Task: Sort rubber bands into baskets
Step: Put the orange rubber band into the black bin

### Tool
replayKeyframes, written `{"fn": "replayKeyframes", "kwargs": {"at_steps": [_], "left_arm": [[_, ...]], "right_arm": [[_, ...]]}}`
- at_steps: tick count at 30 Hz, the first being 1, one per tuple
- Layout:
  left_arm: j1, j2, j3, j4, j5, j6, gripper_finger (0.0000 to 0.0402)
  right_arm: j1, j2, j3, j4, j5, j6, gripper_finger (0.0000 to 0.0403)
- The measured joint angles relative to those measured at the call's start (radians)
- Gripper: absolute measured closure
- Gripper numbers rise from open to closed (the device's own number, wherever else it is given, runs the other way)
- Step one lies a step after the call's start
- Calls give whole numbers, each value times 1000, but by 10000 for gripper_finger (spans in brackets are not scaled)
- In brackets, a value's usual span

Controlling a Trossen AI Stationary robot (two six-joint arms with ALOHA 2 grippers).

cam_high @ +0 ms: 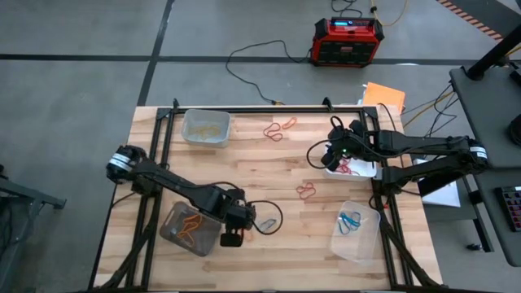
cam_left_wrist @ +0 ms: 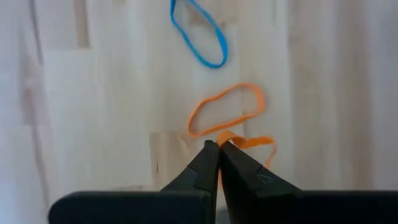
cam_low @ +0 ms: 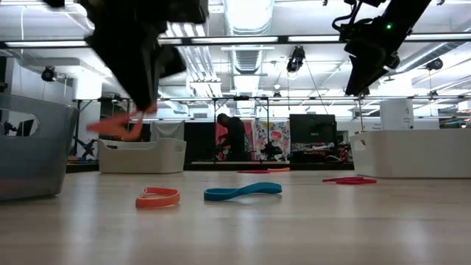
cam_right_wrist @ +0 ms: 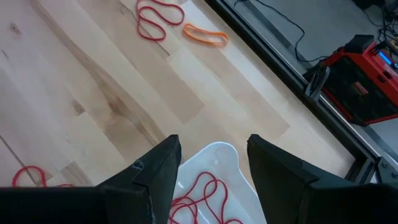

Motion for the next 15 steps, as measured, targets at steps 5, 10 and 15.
{"fn": "replayKeyframes", "kwargs": {"at_steps": [5,10,15], "left_arm": [[-12,-117,0,-43,0,6,402],[-33,-253,0,-209,1,-95,401],[-65,-340,-13,-424,1,-222,401]], "right_arm": [[0,0,0,13,-1,23,221],[0,0,0,14,-1,56,221],[0,0,0,14,-1,89,221]]}}
